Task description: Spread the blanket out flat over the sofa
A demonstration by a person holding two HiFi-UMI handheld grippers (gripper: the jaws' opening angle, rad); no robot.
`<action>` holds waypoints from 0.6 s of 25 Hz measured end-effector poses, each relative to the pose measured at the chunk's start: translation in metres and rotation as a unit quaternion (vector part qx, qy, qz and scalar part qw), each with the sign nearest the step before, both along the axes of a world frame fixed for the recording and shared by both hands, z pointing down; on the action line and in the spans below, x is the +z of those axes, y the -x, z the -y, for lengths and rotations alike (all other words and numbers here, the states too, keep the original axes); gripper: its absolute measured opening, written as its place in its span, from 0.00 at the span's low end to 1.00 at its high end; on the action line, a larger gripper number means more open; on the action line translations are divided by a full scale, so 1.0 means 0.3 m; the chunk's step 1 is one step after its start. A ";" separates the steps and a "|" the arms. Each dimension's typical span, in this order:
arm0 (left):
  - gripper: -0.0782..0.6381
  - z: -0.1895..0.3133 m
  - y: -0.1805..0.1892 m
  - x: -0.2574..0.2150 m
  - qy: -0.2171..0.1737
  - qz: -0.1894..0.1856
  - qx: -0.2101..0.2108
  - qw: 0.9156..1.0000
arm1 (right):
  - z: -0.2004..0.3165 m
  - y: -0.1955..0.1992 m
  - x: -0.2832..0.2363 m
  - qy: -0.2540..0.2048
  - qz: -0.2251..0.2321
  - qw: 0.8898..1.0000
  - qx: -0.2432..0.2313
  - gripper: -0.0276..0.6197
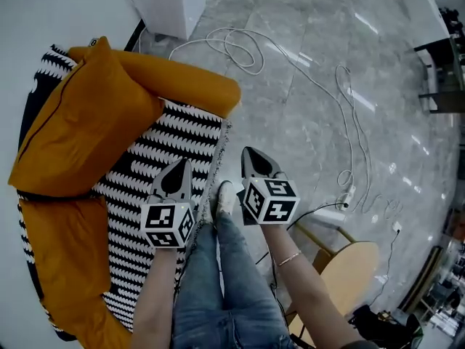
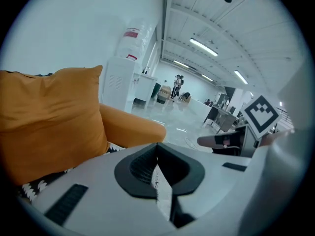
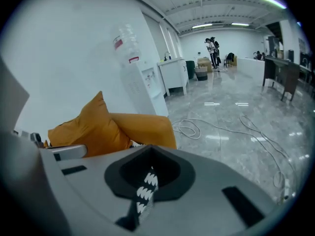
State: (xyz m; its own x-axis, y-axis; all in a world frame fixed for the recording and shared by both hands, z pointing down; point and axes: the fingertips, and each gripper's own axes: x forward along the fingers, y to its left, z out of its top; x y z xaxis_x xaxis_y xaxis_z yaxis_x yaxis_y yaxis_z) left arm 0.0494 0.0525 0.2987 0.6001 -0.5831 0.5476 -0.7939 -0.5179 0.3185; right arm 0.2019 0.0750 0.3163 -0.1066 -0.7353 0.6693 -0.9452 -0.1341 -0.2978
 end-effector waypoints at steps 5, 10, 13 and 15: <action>0.13 -0.011 -0.012 -0.121 -0.012 -0.013 0.004 1.000 | -0.011 0.035 -0.181 -0.041 -0.001 0.999 -0.016 0.06; 0.13 -0.017 -0.015 -0.244 -0.027 -0.020 0.011 0.999 | -0.023 0.103 -0.343 -0.075 0.005 0.996 -0.049 0.06; 0.13 -0.013 -0.020 -0.327 -0.044 -0.029 0.008 0.999 | -0.039 0.131 -0.426 -0.094 0.005 0.993 -0.068 0.06; 0.13 -0.011 -0.019 -0.381 -0.053 -0.034 0.008 0.998 | -0.049 0.145 -0.479 -0.104 0.004 0.992 -0.073 0.06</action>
